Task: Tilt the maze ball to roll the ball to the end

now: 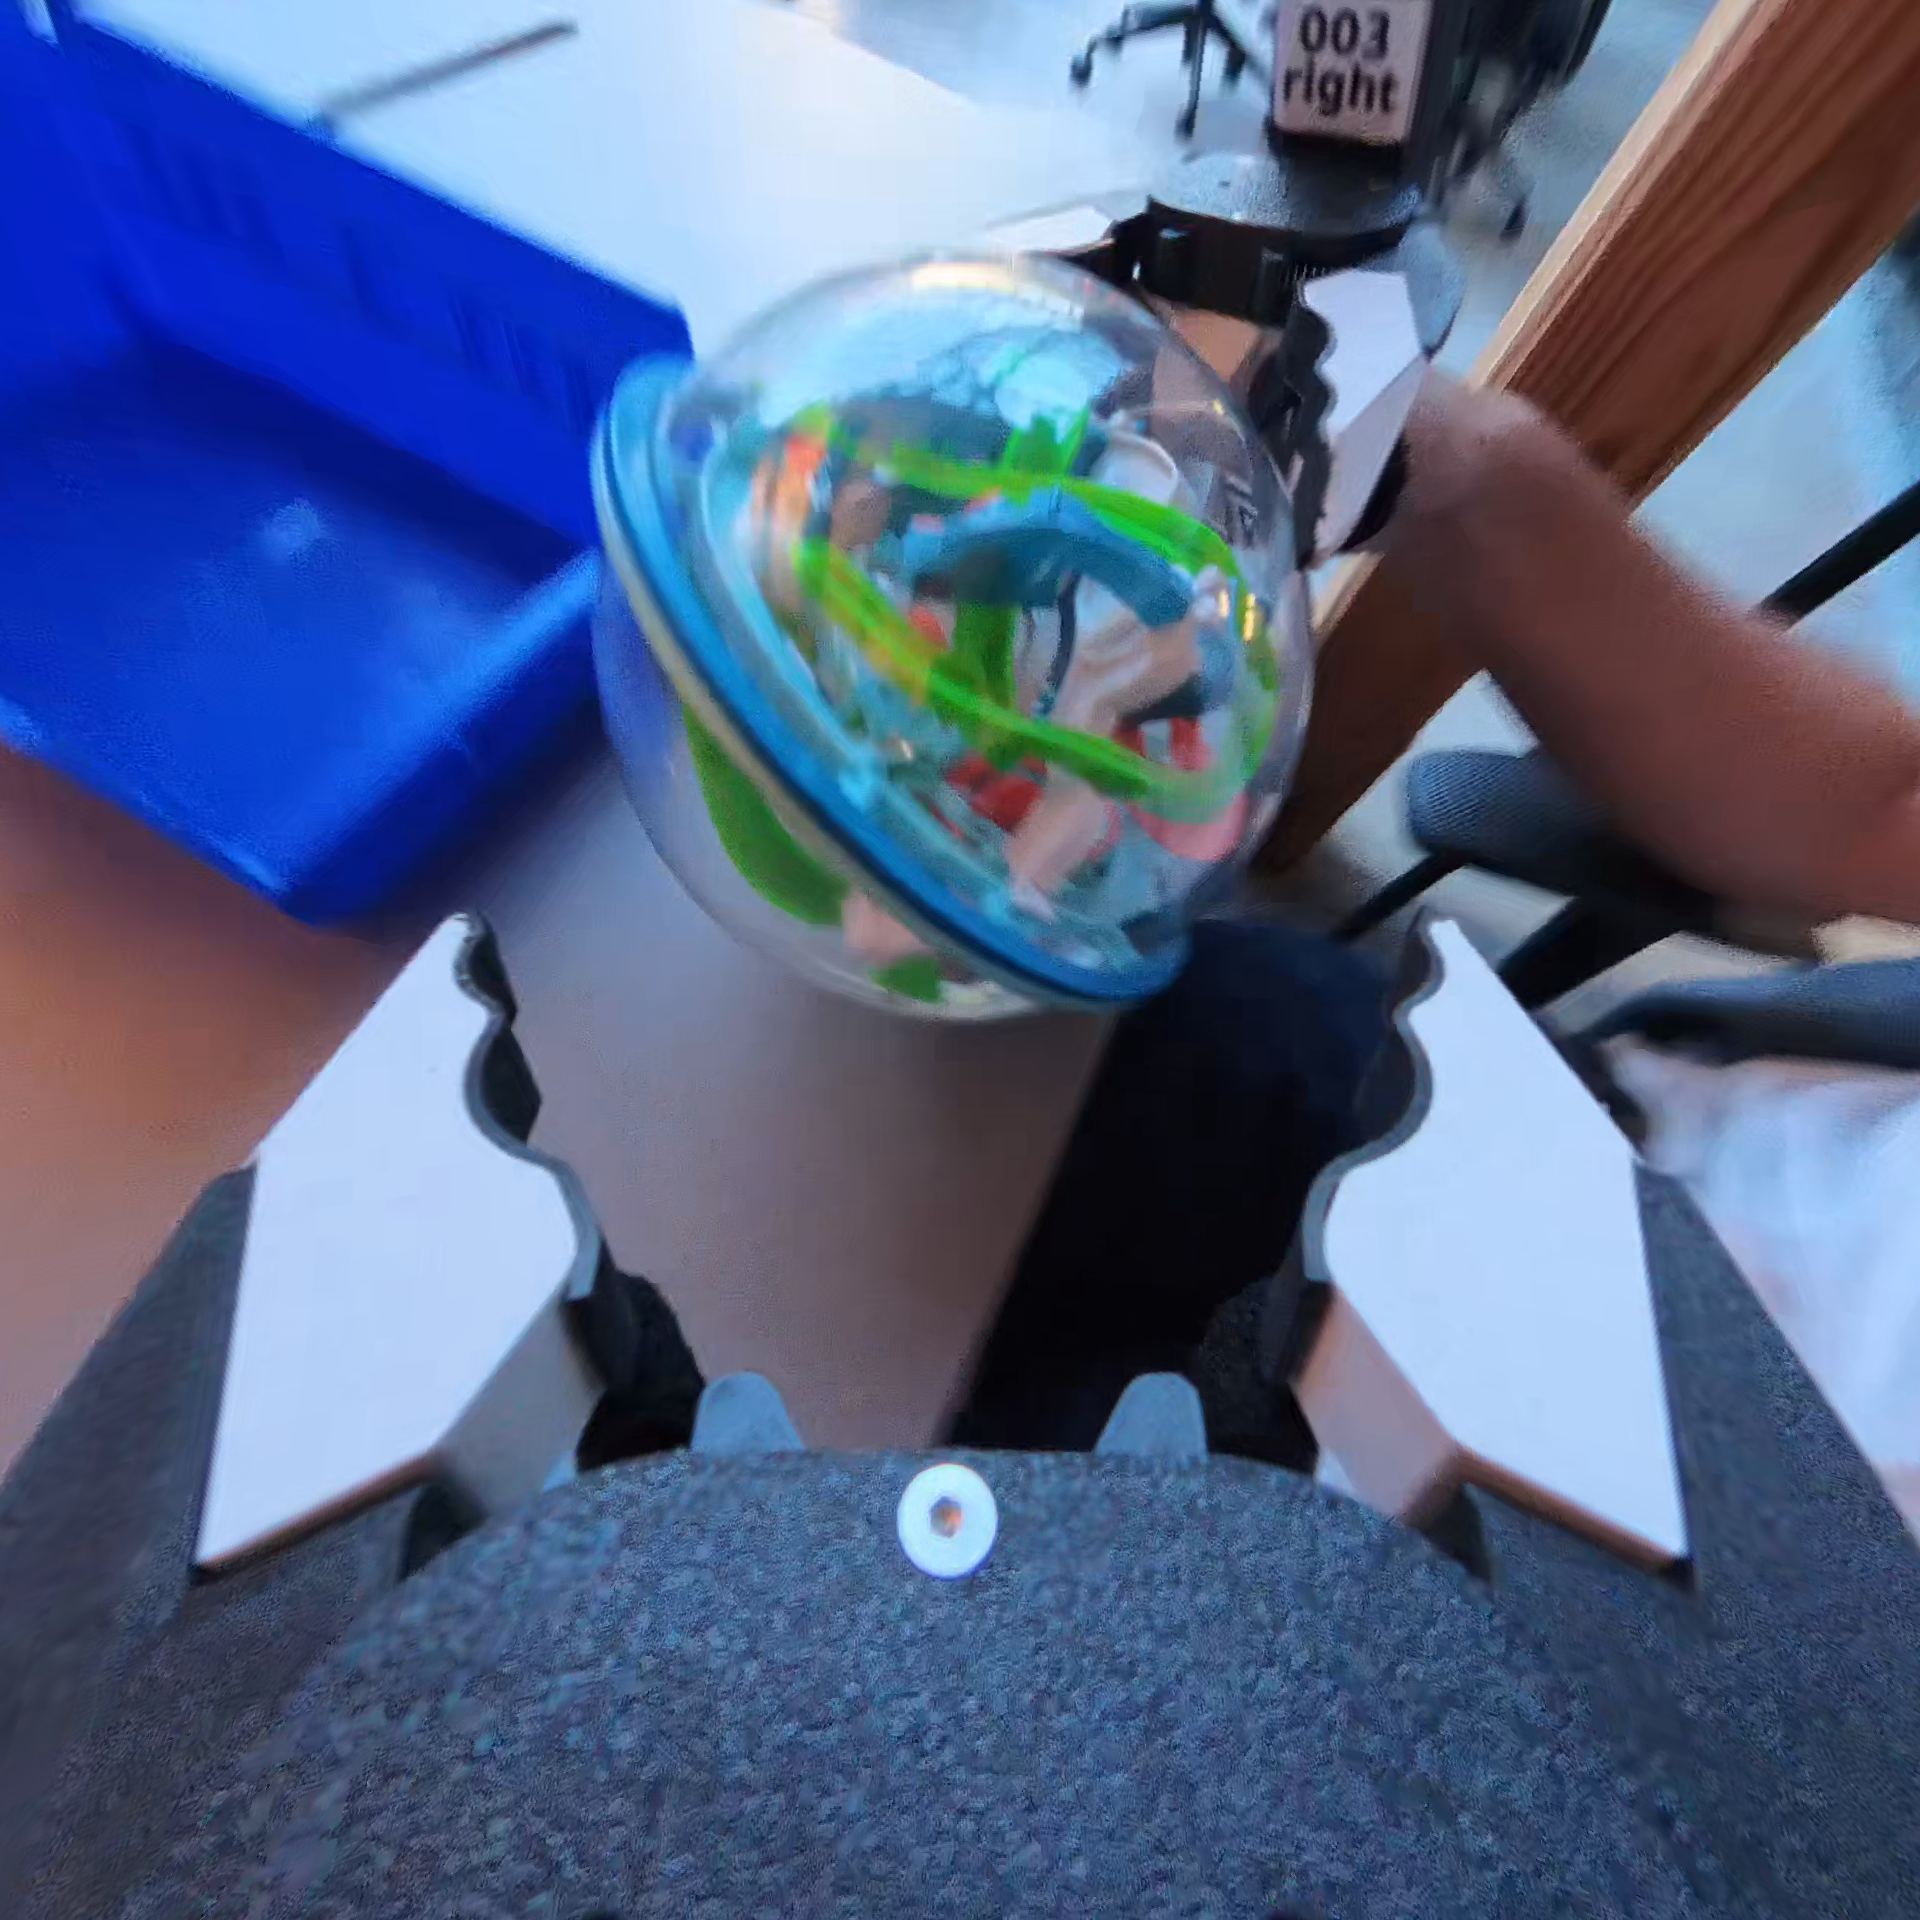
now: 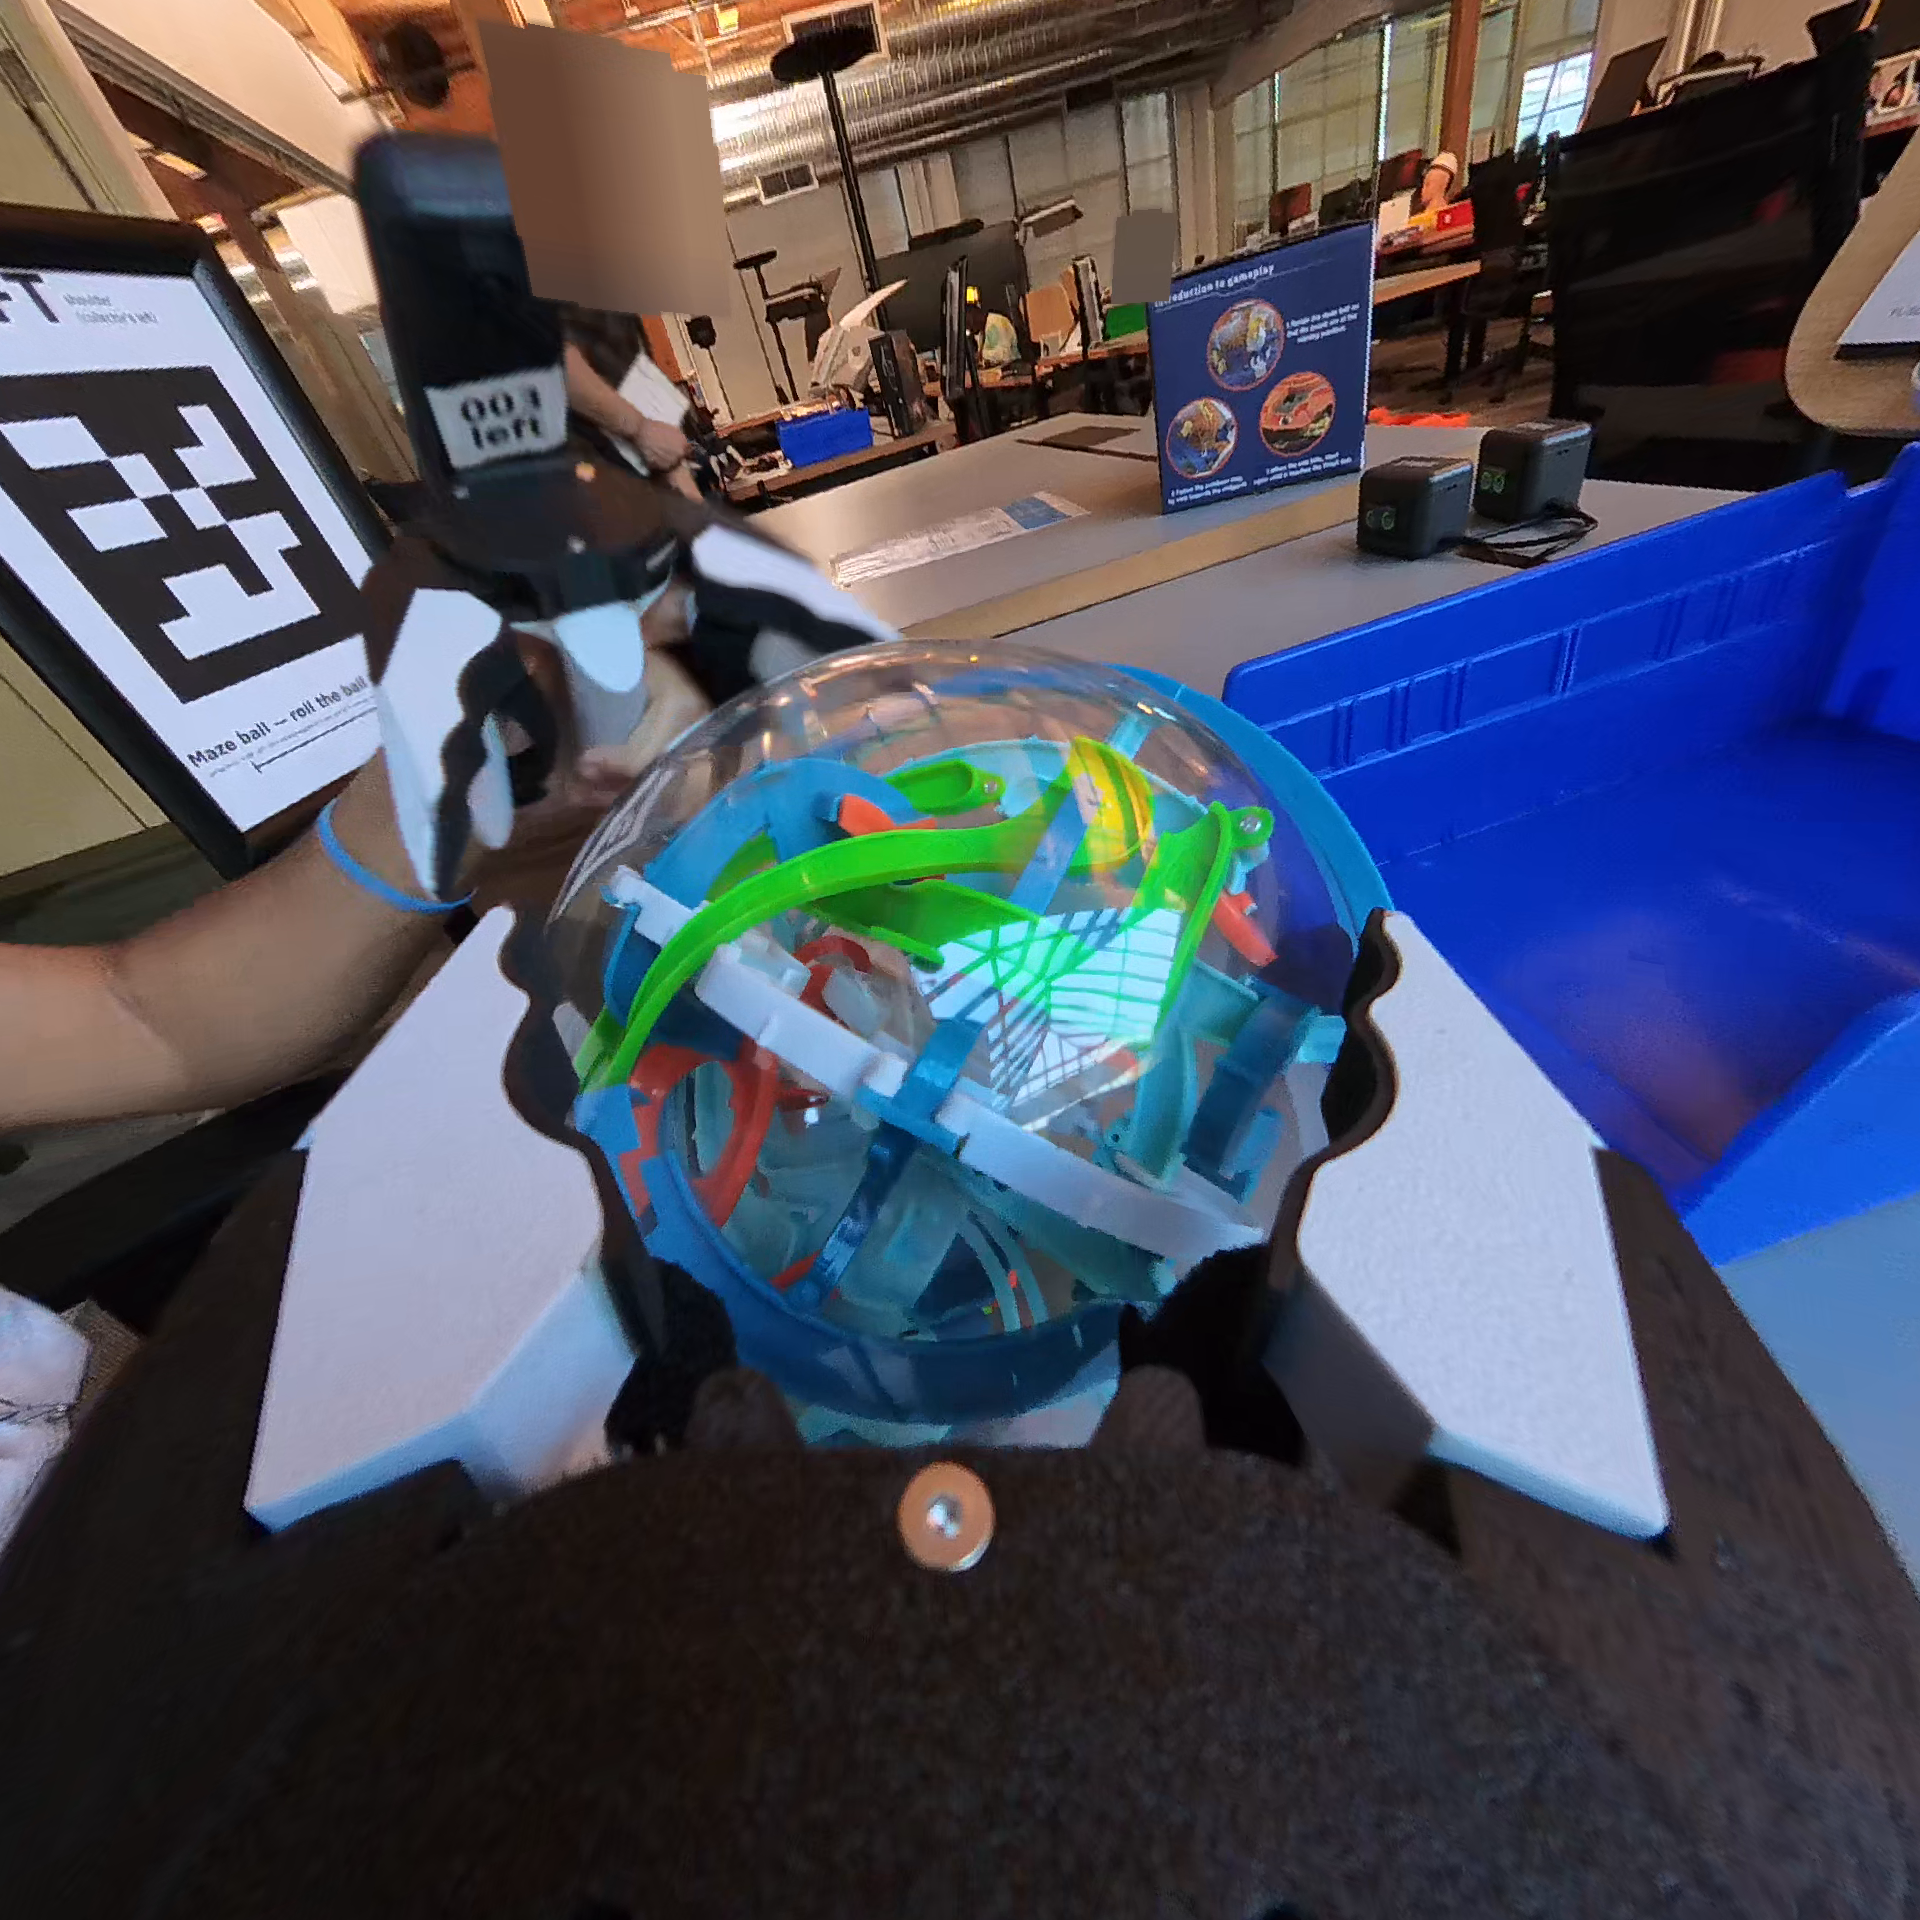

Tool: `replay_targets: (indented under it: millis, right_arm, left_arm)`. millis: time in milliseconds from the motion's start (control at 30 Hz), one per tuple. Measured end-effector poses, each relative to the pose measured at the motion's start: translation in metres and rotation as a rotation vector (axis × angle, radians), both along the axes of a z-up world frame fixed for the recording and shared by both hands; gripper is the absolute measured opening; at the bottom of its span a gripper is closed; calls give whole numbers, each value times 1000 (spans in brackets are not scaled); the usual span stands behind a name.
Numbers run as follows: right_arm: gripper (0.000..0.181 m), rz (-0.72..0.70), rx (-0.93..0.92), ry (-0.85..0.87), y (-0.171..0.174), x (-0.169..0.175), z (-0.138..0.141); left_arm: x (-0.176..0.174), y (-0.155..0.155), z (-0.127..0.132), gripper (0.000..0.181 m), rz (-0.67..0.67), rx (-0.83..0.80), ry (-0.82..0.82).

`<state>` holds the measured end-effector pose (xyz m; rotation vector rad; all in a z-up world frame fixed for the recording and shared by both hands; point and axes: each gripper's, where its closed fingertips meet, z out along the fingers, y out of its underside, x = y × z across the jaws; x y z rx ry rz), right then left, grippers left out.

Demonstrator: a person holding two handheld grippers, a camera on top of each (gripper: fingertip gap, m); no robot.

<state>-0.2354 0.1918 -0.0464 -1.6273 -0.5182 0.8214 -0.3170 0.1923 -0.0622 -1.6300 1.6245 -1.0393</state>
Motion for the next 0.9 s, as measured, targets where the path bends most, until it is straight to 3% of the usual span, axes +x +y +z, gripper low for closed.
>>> replay_targets:
  millis: [100,233,300,500,600,800,900]
  right_arm:
    - [146,10,-6,2,2,-1,-1]
    - [146,11,-23,21,5,1,-1]
    - [146,10,-31,43,7,3,-1]
    - [145,9,40,110,0,18,3]
    - [149,-50,-14,-5,-1,36,-24]
    - [153,-2,-42,-59,0,8,-45]
    - [154,-30,-16,-80,7,2,-44]
  left_arm:
    - [30,-3,7,159,-212,201,-7]
    - [53,-1,-6,159,-306,197,74]
    - [55,5,-19,159,-286,234,112]
    - [46,12,-23,158,-194,97,47]
    - [42,15,-25,152,-158,6,-23]
    - [39,24,-27,152,-101,-124,-144]
    - [33,26,-31,153,-96,-162,-128]
